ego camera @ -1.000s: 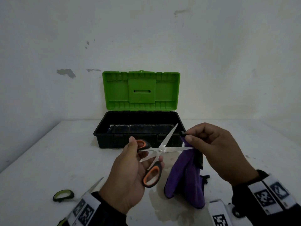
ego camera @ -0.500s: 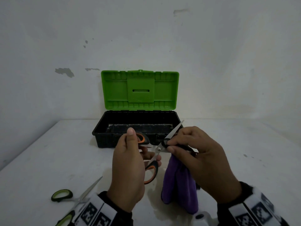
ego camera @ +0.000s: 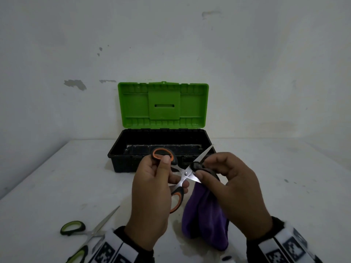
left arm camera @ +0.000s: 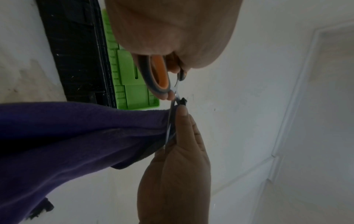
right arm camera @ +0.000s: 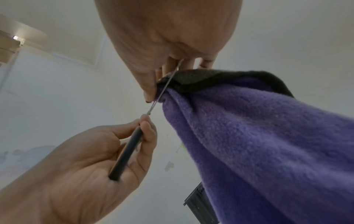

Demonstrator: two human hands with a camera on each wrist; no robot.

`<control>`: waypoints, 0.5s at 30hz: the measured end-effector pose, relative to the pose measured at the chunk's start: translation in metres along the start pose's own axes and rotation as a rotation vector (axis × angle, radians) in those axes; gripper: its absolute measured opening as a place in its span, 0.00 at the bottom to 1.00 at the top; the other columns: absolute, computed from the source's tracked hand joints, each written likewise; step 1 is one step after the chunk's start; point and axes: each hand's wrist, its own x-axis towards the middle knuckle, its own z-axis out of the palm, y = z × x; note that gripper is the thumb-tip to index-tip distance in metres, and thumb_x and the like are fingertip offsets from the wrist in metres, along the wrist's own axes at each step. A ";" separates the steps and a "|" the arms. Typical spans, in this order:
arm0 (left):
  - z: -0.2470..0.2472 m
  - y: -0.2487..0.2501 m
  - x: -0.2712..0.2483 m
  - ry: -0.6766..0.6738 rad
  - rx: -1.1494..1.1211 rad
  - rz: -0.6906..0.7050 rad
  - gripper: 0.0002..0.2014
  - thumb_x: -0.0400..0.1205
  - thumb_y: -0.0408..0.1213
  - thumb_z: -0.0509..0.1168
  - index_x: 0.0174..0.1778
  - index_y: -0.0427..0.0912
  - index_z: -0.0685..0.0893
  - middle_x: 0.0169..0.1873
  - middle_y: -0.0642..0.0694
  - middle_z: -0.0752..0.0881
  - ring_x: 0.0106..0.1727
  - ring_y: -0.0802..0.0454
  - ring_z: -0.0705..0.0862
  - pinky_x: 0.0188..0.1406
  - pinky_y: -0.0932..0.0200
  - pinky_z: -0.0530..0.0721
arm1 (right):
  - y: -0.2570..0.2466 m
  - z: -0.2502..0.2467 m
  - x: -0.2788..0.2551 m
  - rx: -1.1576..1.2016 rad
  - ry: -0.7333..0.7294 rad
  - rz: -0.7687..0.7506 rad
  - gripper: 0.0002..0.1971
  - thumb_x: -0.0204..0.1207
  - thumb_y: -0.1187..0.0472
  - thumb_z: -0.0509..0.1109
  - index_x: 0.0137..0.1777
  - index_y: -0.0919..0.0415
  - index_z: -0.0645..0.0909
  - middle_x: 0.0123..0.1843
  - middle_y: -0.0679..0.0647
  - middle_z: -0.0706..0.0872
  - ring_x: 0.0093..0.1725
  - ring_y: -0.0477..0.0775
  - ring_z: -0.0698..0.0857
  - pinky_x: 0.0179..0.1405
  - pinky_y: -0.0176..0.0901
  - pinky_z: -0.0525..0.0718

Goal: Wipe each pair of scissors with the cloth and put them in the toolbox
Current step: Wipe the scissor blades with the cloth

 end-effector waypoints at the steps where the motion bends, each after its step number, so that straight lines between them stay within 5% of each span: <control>1: 0.001 0.000 0.000 0.000 0.018 0.016 0.08 0.87 0.41 0.59 0.50 0.42 0.81 0.22 0.49 0.82 0.27 0.41 0.89 0.30 0.44 0.90 | 0.001 0.000 -0.001 -0.017 0.033 -0.012 0.14 0.68 0.62 0.83 0.44 0.43 0.85 0.46 0.34 0.90 0.47 0.35 0.88 0.46 0.20 0.81; 6: 0.002 -0.002 0.000 -0.016 0.048 0.054 0.08 0.86 0.44 0.59 0.50 0.46 0.80 0.23 0.45 0.80 0.25 0.45 0.86 0.24 0.53 0.87 | 0.001 0.000 -0.004 -0.120 -0.037 -0.106 0.08 0.69 0.54 0.80 0.46 0.40 0.89 0.42 0.30 0.90 0.51 0.34 0.87 0.53 0.22 0.81; 11: 0.002 -0.006 -0.001 -0.020 0.157 0.144 0.10 0.78 0.57 0.60 0.46 0.58 0.81 0.27 0.42 0.81 0.32 0.31 0.86 0.29 0.38 0.89 | 0.001 0.006 -0.003 -0.195 -0.011 -0.213 0.06 0.67 0.62 0.83 0.43 0.54 0.92 0.40 0.34 0.87 0.47 0.22 0.82 0.51 0.12 0.73; 15: 0.003 -0.006 -0.003 -0.032 0.154 0.179 0.10 0.79 0.53 0.60 0.47 0.53 0.81 0.21 0.49 0.77 0.25 0.48 0.81 0.23 0.44 0.88 | 0.001 0.014 -0.006 -0.174 0.087 -0.111 0.04 0.69 0.59 0.83 0.41 0.52 0.91 0.37 0.36 0.89 0.45 0.29 0.85 0.47 0.16 0.75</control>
